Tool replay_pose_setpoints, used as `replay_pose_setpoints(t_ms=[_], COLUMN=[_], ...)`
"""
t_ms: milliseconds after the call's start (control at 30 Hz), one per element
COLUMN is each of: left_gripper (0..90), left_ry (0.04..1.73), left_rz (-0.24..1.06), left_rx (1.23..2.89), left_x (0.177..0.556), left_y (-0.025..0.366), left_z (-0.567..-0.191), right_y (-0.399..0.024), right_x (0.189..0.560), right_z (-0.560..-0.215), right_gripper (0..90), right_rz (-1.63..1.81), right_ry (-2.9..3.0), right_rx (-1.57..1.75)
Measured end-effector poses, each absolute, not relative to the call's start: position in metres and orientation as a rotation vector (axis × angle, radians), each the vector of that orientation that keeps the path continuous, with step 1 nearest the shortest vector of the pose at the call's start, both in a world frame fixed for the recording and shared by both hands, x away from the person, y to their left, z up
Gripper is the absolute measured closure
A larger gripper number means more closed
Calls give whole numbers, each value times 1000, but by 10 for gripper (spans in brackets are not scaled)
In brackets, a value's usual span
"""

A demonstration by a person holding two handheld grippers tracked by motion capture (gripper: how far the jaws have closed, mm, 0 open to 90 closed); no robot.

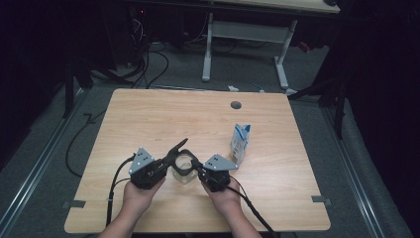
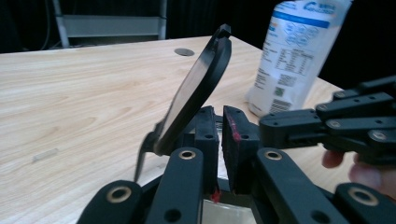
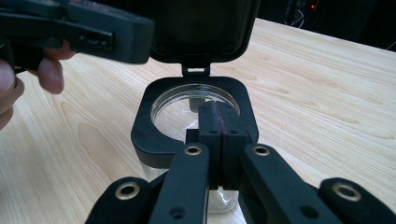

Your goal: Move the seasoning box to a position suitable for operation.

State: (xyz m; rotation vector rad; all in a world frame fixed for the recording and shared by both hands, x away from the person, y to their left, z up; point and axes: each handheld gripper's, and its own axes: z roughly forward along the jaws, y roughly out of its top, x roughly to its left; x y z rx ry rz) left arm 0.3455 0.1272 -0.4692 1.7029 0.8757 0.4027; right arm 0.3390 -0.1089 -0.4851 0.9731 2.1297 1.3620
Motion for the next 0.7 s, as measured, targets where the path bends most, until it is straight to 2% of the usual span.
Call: replay_pose_setpoints(t_ms=[700], left_gripper=[855], left_ry=[976], left_rz=[435], left_rx=[1667], left_x=[359], left_y=[136], left_z=[-471], right_y=[-109], right_x=[340], right_z=[-485], right_gripper=[900], right_rz=[1358], right_ry=[2139], right_rx=[949])
